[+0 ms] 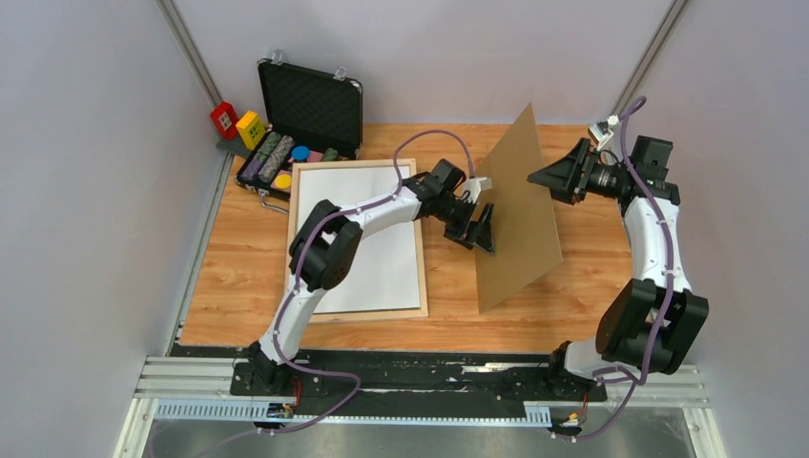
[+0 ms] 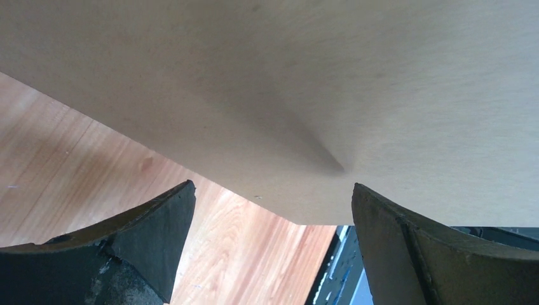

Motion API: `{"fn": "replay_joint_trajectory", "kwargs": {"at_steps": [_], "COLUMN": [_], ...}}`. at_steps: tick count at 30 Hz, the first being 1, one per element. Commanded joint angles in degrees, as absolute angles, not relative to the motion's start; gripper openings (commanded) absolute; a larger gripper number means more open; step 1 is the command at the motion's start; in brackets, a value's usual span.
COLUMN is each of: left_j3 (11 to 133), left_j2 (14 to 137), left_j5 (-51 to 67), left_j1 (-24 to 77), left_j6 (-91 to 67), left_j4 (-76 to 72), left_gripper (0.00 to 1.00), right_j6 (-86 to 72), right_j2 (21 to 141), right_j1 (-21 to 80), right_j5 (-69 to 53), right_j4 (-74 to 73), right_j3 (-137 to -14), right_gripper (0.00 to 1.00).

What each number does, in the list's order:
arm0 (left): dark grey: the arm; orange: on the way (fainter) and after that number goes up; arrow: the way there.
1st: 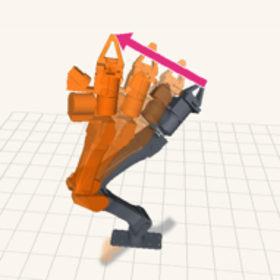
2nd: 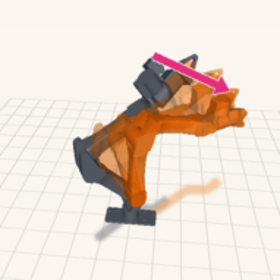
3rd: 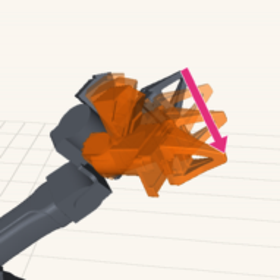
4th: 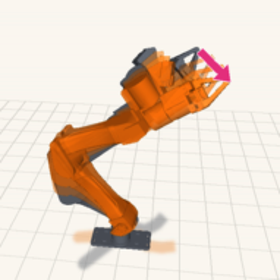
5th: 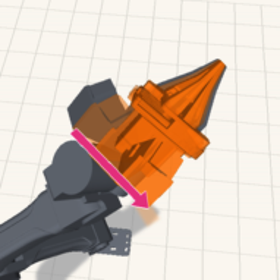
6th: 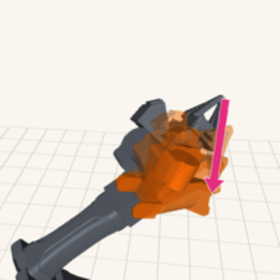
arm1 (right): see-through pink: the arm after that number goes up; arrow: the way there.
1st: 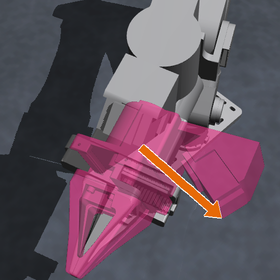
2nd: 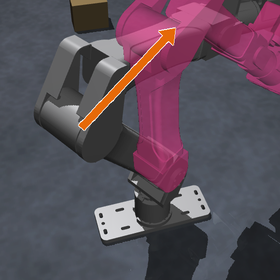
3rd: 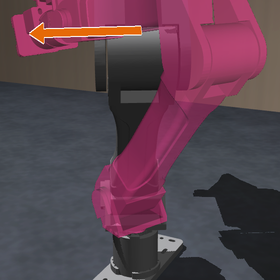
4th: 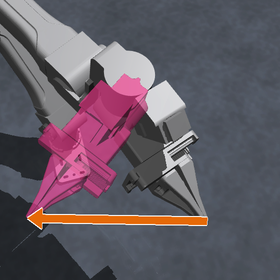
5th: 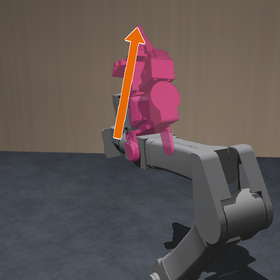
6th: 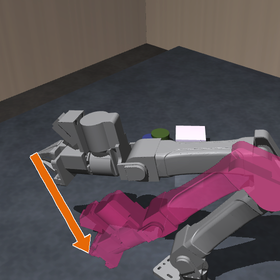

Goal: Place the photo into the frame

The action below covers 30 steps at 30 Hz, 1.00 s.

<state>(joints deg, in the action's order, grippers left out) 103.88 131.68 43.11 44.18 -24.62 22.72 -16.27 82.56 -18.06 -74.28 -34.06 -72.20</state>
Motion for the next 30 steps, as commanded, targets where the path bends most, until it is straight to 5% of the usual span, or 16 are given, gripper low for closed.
{"fn": "replay_joint_trajectory", "kwargs": {"at_steps": [1,30], "left_j3": [107.8,114.5], "left_j2": [125.3,122.0], "left_j5": [43.5,43.7], "left_j1": [42.6,39.7], "left_j6": [-26.2,-29.4], "left_j4": [23.7,29.1], "left_gripper": [1.0,1.0], "right_j6": [-17.1,-17.4], "right_j2": [79.8,81.7], "right_j1": [-17.1,-15.8], "right_j5": [-73.5,-68.4], "right_j4": [-33.8,-33.7], "right_j3": [-75.0,-77.6], "right_gripper": [0.88,0.89]}}
